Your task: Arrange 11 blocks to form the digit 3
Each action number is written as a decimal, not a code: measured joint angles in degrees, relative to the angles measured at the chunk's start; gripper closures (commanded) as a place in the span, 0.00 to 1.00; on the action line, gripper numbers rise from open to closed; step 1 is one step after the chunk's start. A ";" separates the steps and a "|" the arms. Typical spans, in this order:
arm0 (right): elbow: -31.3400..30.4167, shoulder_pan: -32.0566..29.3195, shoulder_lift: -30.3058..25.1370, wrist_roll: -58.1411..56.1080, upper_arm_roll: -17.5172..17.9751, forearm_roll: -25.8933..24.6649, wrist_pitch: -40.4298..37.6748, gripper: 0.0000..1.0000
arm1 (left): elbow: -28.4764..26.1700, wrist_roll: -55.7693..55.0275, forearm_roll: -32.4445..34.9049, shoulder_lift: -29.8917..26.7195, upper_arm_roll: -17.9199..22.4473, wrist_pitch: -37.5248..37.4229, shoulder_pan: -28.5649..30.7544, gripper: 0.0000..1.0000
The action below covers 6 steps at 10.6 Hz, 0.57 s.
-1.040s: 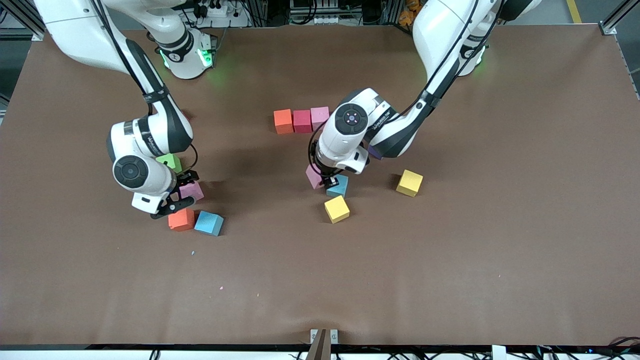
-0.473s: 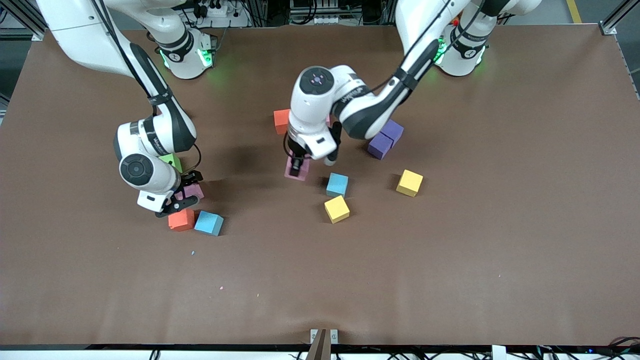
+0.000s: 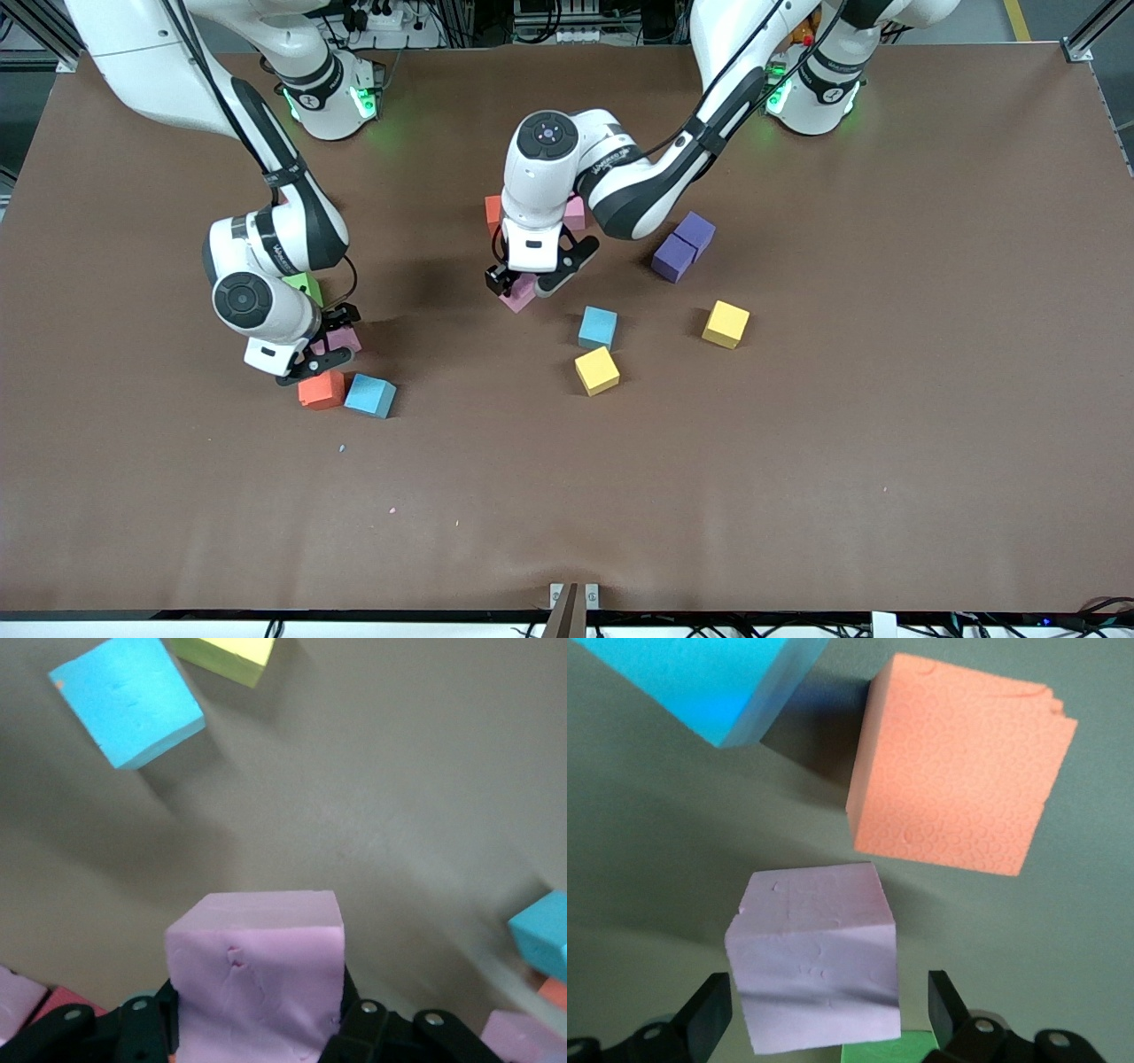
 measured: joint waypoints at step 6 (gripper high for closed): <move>0.00 0.01 0.88 0.00 0.08 0.01 1.73 0.25 | 0.28 29.47 -2.38 1.14 -0.46 -0.59 -0.13 1.00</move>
